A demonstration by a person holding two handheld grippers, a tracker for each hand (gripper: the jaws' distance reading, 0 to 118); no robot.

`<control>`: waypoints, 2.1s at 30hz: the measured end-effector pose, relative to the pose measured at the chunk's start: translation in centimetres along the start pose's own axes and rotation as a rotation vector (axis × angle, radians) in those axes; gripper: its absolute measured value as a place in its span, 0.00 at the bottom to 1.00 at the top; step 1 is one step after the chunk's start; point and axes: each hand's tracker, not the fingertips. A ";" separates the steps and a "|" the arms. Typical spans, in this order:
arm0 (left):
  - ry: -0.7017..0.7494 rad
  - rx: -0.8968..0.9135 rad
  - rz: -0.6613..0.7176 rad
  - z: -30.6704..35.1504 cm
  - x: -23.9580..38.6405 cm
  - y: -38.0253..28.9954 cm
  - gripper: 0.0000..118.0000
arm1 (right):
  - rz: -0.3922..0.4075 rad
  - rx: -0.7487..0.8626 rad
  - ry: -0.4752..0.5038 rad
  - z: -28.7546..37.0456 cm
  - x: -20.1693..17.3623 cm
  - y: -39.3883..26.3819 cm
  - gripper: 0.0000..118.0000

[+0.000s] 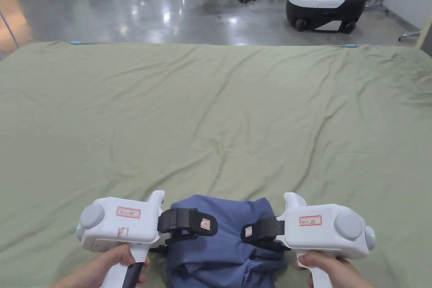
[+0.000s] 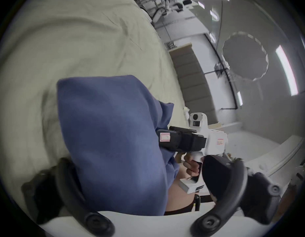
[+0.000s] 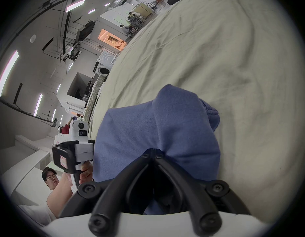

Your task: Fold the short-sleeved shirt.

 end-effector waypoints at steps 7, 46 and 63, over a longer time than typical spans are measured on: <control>0.005 0.092 0.149 0.1 -1.8 -0.9 0.20 | -0.040 0.012 0.018 0.2 0.3 -0.2 0.00; 0.885 0.171 0.013 31.7 -3.6 -0.2 0.20 | 0.531 0.934 -0.728 22.7 -10.9 -13.1 0.00; 1.126 0.124 -0.024 37.2 -7.0 0.8 0.93 | 0.530 0.850 -0.698 20.7 -12.4 -12.5 0.00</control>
